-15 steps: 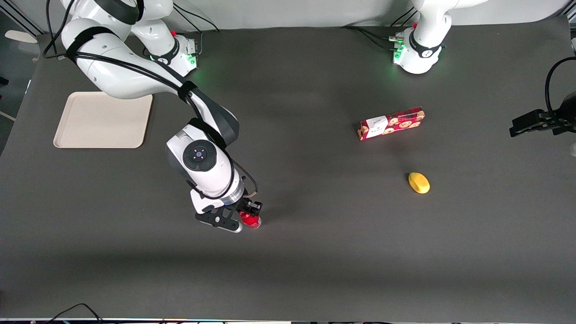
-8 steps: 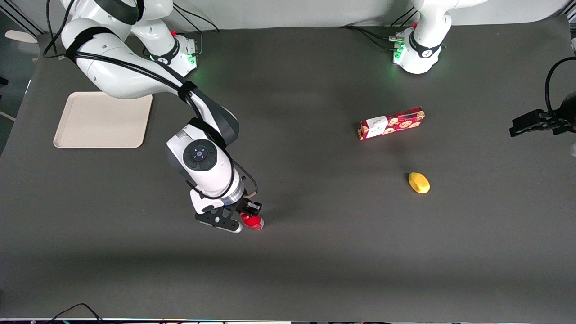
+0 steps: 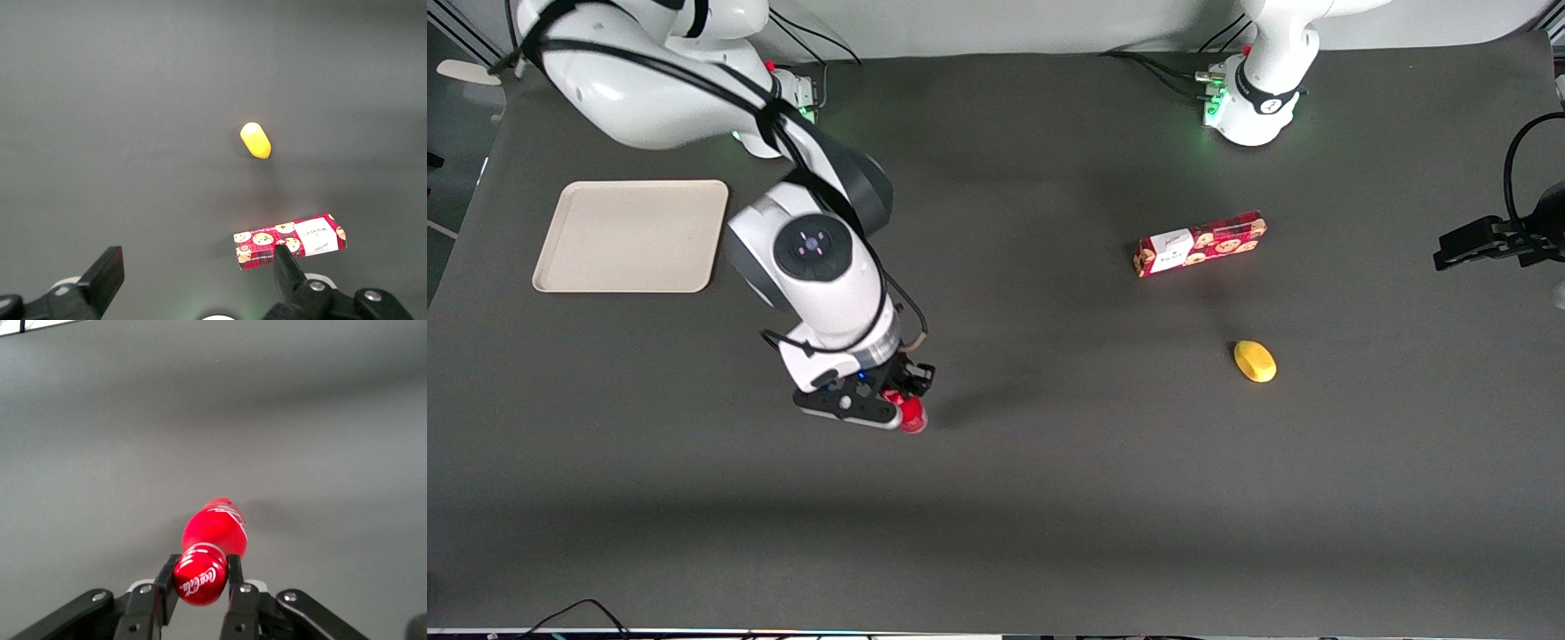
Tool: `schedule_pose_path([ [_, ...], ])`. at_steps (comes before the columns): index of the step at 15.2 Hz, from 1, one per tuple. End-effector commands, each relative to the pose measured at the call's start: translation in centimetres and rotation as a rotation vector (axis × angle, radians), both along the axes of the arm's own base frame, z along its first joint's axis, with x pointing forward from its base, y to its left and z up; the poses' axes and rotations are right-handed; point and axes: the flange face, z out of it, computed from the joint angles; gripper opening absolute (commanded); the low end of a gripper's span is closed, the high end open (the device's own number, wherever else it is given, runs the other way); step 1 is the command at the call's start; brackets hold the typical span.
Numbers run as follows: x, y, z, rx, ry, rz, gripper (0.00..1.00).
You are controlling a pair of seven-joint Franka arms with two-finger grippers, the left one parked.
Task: Place coke bottle on tray
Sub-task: 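Carry the held bottle with the right gripper over to the white tray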
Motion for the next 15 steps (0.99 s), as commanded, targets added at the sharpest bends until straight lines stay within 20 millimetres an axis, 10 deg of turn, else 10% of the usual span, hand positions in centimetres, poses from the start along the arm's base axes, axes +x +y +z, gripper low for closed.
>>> schedule_pose_path([
  [1,-3.3,-1.7,7.8,-0.036,0.058,0.064,0.00],
  [6,-7.8,-6.8,19.0,-0.047,0.150,0.174,0.00],
  [10,-11.1,-16.0,26.2,-0.044,0.206,0.244,0.00],
  [15,-15.1,-27.8,28.5,-0.080,0.257,0.351,0.00],
])
